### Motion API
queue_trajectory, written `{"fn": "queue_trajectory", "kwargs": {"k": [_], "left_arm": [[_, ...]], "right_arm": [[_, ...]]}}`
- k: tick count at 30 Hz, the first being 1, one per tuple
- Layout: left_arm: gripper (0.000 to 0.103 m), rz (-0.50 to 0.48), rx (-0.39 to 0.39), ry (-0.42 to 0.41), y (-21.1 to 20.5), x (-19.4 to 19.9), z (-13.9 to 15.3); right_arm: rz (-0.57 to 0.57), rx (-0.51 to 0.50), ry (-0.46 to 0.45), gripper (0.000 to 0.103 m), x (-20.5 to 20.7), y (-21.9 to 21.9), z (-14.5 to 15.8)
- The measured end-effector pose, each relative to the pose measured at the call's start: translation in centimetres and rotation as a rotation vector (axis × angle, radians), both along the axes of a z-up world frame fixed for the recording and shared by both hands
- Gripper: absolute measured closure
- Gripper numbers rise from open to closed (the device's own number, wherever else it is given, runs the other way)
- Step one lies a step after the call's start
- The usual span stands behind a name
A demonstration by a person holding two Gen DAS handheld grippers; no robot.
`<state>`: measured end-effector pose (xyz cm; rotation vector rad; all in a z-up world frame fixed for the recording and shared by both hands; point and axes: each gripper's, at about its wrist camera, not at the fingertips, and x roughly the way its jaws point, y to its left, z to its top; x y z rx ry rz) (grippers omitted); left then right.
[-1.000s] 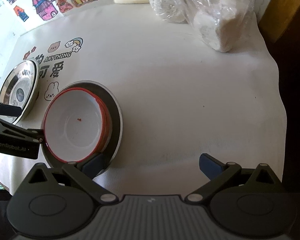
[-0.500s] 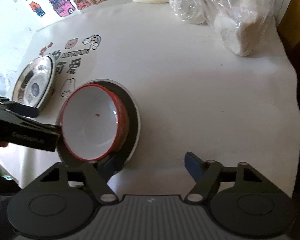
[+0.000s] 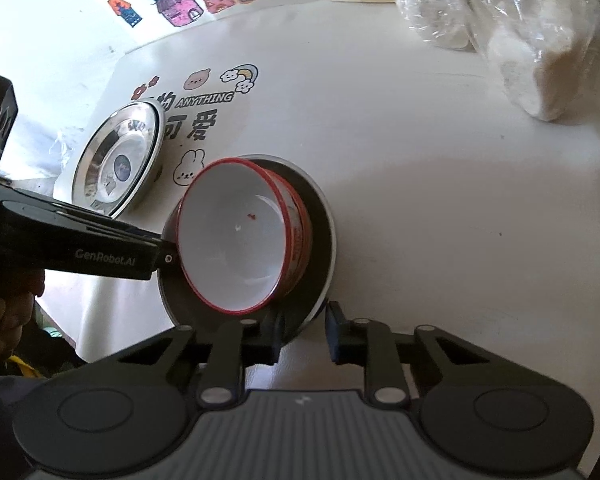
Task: Organize plates and bowls
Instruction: 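Close the left gripper on the steel bowl rim while the right gripper grips it, then lift the steel bowl with both grippers and carry it over the stacked steel plates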
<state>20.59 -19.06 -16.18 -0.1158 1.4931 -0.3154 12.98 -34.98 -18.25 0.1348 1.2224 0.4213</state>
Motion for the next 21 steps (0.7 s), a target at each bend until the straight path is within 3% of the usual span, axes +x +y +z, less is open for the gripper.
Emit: {"fn": "queue_trajectory", "kwargs": {"k": [21], "left_arm": [[0.090, 0.106, -0.003, -0.020, 1.1, -1.6, 0.4]], "right_arm": [[0.086, 0.042, 0.005, 0.079, 0.5, -0.8, -0.1]]}}
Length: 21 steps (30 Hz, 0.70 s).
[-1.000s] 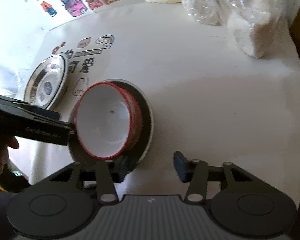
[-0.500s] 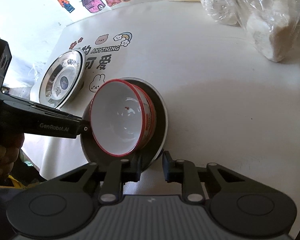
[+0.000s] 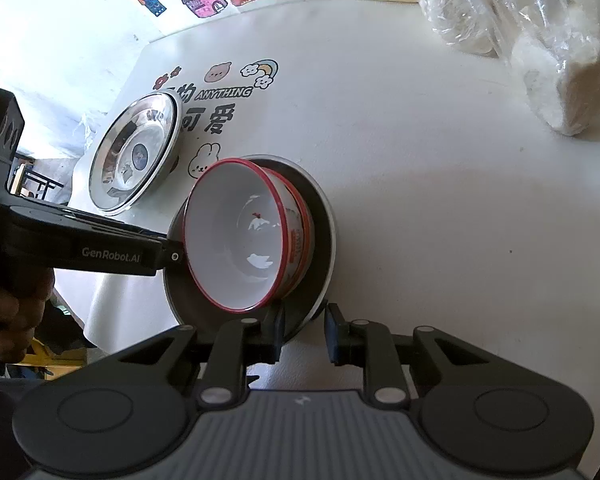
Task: Organize plates and bowls
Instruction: 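Lift the steel bowl with both grippers and carry it over the stacked steel plates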
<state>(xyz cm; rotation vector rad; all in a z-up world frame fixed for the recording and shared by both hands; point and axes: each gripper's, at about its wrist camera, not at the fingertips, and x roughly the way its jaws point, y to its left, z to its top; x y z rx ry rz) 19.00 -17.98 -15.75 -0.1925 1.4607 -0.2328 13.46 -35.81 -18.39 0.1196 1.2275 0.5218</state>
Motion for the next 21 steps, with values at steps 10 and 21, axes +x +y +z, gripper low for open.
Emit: {"fn": "queue_trajectory", "kwargs": {"k": [10, 21], "left_arm": [[0.090, -0.054, -0.003, 0.003, -0.4, 0.5, 0.0], [0.090, -0.136, -0.038, 0.007, -0.4, 1.0, -0.1]], "right_arm": [[-0.051, 0.007, 0.022, 0.081, 0.1, 0.0, 0.0], [-0.148, -0.008, 0.020, 0.082, -0.8, 0.0, 0.5]]}}
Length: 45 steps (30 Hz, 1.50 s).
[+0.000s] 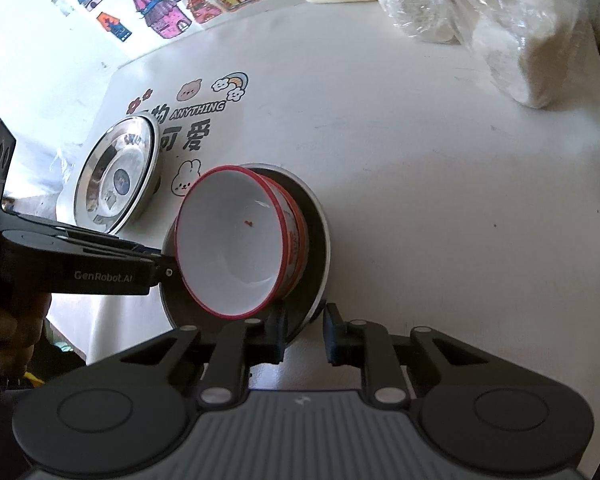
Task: Organize plates and bowls
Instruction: 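Lift the steel bowl with both grippers and carry it over the stacked steel plates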
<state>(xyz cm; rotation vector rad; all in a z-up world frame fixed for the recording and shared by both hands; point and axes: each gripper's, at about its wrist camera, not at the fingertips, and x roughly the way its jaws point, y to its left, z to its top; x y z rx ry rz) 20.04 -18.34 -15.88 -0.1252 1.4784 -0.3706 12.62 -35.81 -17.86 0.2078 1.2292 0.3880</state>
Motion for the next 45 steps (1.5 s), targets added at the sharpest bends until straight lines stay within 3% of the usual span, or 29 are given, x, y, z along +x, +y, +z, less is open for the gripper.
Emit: {"fn": "queue_trajectory", "kwargs": {"k": [18, 45], "left_arm": [[0.090, -0.024, -0.017, -0.012, 0.9, 0.4, 0.3], [0.090, 0.006, -0.032, -0.080, 5.1, 0.3, 3.7]], "right_arm": [[-0.028, -0.018, -0.019, 0.082, 0.3, 1.0, 0.8], [-0.014, -0.006, -0.077, 0.082, 1.4, 3.4, 3.5]]}}
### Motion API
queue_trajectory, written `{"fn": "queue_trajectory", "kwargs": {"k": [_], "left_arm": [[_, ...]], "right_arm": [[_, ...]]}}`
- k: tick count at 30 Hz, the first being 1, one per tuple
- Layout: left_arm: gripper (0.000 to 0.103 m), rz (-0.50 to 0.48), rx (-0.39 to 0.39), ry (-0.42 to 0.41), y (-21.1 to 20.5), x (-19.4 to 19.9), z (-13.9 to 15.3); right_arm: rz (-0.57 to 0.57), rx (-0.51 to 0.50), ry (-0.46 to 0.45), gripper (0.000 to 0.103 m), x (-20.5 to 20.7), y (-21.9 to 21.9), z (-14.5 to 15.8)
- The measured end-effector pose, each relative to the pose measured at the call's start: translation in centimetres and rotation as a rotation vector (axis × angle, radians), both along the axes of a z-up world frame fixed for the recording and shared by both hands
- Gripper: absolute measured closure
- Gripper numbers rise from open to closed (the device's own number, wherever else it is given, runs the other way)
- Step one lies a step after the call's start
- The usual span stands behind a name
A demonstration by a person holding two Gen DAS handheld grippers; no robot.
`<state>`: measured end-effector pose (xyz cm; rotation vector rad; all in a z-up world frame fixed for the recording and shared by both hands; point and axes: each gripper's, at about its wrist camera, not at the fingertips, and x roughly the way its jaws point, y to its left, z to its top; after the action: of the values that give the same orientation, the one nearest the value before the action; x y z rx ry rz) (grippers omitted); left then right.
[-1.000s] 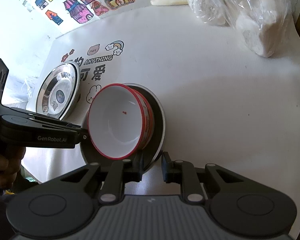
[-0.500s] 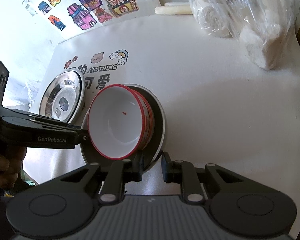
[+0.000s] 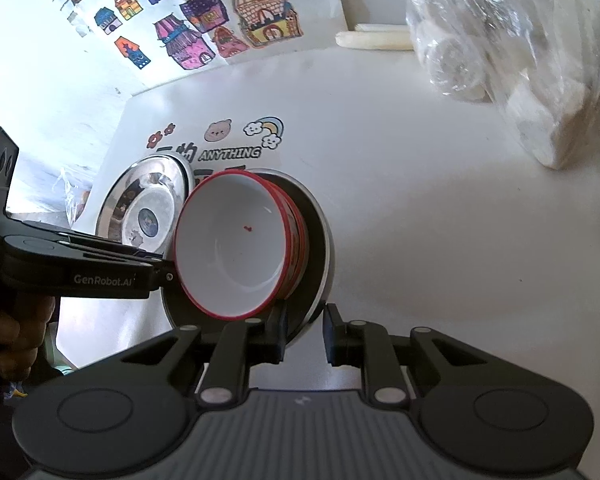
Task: Organize plates and bowls
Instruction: 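Lift the steel bowl with both grippers and carry it over the stacked steel plates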
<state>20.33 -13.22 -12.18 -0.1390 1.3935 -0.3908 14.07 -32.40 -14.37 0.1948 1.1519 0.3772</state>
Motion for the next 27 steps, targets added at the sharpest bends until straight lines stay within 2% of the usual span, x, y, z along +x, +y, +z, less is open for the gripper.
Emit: {"fn": "queue_trajectory", "kwargs": {"k": [16, 27], "left_arm": [[0.090, 0.037, -0.010, -0.029, 3.4, 0.0, 1.0], [0.090, 0.095, -0.012, -0.037, 7.0, -0.2, 1.6]], "right_arm": [[0.027, -0.011, -0.027, 0.082, 0.3, 3.3, 1.3], [0.070, -0.009, -0.046, 0.082, 1.2, 6.3, 2.1]]}}
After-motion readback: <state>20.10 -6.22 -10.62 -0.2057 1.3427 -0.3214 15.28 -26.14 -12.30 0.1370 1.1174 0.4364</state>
